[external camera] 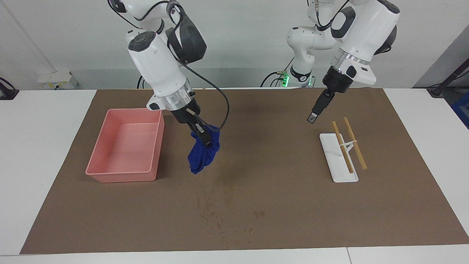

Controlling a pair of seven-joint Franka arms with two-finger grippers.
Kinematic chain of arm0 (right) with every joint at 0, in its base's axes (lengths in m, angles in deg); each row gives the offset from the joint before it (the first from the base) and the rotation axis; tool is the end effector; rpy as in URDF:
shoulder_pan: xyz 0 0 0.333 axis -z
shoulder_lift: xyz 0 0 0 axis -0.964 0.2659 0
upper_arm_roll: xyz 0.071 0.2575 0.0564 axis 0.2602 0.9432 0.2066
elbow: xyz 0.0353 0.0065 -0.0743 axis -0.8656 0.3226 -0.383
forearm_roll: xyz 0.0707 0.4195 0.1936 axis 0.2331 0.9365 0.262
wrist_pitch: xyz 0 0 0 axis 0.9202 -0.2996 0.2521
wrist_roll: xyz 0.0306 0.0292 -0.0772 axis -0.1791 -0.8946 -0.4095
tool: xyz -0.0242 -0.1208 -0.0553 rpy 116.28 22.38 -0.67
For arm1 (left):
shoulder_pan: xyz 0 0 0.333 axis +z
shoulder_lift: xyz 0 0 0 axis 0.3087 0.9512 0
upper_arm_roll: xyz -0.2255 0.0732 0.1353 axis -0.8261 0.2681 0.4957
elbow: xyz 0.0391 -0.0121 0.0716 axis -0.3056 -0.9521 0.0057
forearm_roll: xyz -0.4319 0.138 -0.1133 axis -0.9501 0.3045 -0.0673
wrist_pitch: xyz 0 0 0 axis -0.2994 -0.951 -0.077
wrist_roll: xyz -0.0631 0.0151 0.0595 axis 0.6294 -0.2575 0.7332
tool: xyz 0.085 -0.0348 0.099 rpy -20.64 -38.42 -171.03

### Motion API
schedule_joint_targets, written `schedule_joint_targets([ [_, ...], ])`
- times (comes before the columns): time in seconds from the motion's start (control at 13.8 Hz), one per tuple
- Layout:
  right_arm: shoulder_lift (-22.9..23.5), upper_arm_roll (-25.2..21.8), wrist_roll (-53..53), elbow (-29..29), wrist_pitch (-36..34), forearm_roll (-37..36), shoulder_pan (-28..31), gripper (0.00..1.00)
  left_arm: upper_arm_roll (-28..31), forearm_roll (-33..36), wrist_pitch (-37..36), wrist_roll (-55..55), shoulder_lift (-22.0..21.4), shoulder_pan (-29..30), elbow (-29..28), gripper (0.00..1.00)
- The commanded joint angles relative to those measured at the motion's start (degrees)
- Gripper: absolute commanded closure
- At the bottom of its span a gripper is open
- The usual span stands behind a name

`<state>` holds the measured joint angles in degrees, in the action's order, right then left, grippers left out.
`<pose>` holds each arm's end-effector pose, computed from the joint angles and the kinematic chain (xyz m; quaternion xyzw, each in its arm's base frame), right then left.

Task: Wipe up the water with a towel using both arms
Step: 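Lower the towel to the table with the right gripper while the left withdraws, then wipe the towel across the wet smear with the right gripper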

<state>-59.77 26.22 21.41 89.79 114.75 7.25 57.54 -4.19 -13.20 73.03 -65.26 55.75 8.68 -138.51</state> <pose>0.7076 0.2743 0.4355 -0.8573 0.4686 -0.0244 0.2116 0.6279 -0.1728 0.5080 0.9193 0.3386 0.0456 0.1955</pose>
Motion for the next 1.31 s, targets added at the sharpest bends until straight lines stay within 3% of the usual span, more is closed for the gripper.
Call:
schedule_joint_targets([
  [0.0, 4.7, 0.4, -0.9, -0.9, 7.9, -1.5, -2.2, 1.0, -0.5, 1.4, -7.5, 15.9, 0.2, 5.6, 2.0, 0.0],
  [0.07, 6.4, 0.4, -1.0, -0.9, 10.5, -1.5, -2.8, 1.0, -0.5, 1.8, -9.7, 22.2, 0.1, 7.3, 2.2, 0.0],
  [0.22, 8.8, 0.4, -1.9, -0.9, 13.2, -2.4, -3.1, 1.0, -0.5, 8.8, -13.3, 32.3, 0.3, 7.9, 3.8, 0.0],
  [0.58, 15.8, 0.8, -3.3, -1.1, 19.3, -7.8, -5.1, 1.0, 0.1, 20.8, -24.1, 54.8, 0.9, 6.1, 8.7, 0.0],
  [0.8, 16.5, 0.7, -3.4, 0.1, 21.0, -9.2, -7.0, 1.0, 1.4, 20.2, -32.0, 58.7, 1.9, 6.3, 14.3, 0.0],
  [1.24, 12.7, 0.3, -2.8, 12.3, 21.0, -9.4, -11.9, 1.0, 1.2, 18.5, -31.0, 57.7, 0.3, 6.8, 11.4, 0.0],
])
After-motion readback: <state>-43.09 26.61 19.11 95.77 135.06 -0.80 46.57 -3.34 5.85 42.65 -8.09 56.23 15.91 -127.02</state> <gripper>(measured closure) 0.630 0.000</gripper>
